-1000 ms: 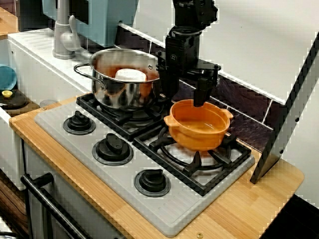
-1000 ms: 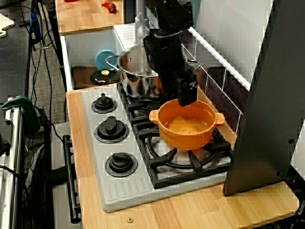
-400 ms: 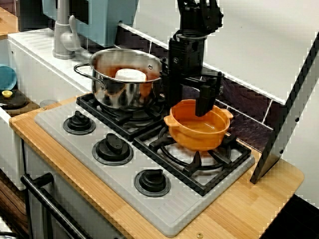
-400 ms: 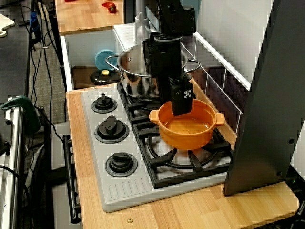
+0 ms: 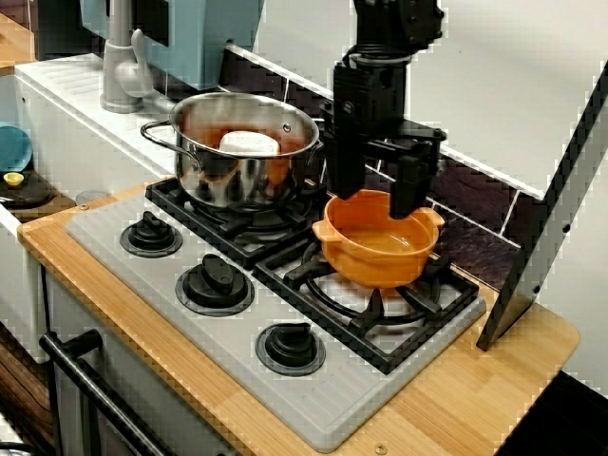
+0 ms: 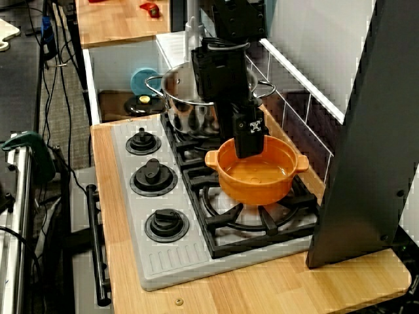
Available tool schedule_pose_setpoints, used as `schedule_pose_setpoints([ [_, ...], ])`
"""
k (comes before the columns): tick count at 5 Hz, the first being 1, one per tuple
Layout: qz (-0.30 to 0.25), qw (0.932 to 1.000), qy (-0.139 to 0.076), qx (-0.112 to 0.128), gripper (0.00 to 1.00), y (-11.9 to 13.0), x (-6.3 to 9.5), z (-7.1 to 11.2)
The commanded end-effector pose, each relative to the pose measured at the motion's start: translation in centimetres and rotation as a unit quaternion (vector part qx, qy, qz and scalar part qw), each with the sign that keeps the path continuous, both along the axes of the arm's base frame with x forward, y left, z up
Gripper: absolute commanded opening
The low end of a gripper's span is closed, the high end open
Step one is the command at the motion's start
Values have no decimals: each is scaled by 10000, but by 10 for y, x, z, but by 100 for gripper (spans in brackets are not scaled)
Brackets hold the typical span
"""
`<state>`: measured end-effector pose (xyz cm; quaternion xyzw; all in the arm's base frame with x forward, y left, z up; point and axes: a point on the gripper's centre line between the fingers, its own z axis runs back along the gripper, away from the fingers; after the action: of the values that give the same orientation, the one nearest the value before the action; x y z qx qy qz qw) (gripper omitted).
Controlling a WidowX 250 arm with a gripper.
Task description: Lift pot from stove
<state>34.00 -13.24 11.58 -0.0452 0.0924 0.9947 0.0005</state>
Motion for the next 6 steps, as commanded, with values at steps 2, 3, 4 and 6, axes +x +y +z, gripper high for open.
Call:
schedule_pose_setpoints([
  [2, -311, 9952, -903, -233, 100, -23, -11, 72],
  [3, -536, 9931, -1020, -236, 100, -26, -12, 78],
  [4, -1016, 9902, -915, -295, 100, -26, -8, 85],
  [6, -1353, 9858, -958, -249, 100, -30, -1, 80],
])
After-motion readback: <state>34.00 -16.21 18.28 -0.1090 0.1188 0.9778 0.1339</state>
